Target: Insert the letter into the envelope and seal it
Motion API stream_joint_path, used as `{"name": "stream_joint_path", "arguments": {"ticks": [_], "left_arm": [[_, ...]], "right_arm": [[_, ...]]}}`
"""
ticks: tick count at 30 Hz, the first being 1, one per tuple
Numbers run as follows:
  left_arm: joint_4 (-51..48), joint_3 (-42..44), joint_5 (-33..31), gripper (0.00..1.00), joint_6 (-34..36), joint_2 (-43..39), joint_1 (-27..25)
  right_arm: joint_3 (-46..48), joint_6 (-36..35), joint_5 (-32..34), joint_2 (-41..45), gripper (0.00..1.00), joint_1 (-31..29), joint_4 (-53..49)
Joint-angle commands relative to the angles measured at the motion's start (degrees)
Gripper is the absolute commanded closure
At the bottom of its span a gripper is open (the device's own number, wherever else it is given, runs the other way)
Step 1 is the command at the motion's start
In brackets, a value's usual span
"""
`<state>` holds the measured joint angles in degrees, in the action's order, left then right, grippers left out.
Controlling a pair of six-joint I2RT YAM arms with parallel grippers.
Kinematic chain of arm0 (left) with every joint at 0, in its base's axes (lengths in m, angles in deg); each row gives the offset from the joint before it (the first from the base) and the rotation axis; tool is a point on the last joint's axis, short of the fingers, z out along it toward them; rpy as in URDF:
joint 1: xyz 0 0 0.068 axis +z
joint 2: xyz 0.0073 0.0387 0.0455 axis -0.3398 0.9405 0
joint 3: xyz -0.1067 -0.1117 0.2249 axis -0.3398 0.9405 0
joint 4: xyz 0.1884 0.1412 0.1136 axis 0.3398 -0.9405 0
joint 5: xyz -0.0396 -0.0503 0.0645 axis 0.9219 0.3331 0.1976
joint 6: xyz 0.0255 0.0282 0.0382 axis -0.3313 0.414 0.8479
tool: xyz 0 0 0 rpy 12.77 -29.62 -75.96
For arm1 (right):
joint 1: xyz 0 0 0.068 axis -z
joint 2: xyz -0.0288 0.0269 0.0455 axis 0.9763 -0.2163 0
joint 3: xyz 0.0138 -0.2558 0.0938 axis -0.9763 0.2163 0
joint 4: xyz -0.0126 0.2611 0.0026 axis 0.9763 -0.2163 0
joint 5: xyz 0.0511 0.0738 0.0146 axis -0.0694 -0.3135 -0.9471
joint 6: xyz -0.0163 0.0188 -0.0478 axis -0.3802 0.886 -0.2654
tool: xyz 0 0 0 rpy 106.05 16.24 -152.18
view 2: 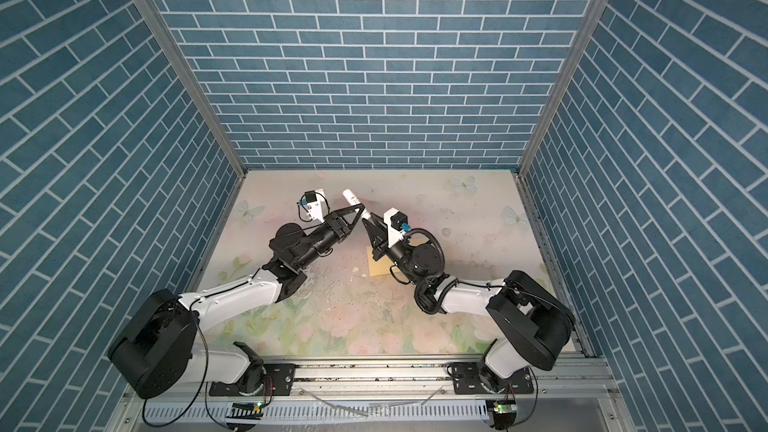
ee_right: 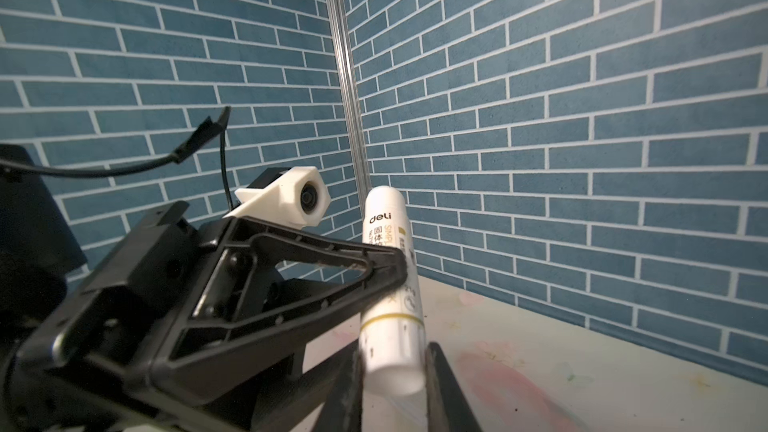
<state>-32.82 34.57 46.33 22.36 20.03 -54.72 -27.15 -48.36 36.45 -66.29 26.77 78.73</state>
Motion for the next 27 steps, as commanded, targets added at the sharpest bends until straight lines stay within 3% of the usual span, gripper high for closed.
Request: {"name": "stream_joint_path", "arguments": {"ticks": [1,3,6,10,12,17,27], "left_arm": [[0.6,0.2,3.3,1.0,1.6,-0.4,-0.8],[0.8,0.3,3.1,1.0,1.3,-0.5,-0.8],[1.3,0.6,2.9,1.0,-0.2,-0.7,-0.8],[1.4,0.8,2.8,1.0,-2.2,-1.0,-0.8],[1.6,0.9,2.8,1.0,-3.0,-1.2,-0.8],[1.0,1.0,2.8,1.0,-3.6,-1.5,-0.7],[0.8,0.9,2.9,1.0,-3.7,-1.4,-0.7]], "right_arm": [[-3.9,9.6,2.6,-0.4,0.98,0.2,3.6],[-4.0,9.0,2.1,-0.3,0.95,0.2,2.7],[-3.8,4.8,0.8,0.0,0.8,0.2,2.0],[-2.7,-6.5,-0.7,1.5,0.55,-0.2,-1.3],[-1.7,-13.4,-0.2,2.0,0.47,-0.7,-2.4],[1.4,-23.3,3.2,1.9,0.44,-1.7,-0.1],[0.6,-25.7,6.9,-1.1,0.49,-3.2,6.9]]}}
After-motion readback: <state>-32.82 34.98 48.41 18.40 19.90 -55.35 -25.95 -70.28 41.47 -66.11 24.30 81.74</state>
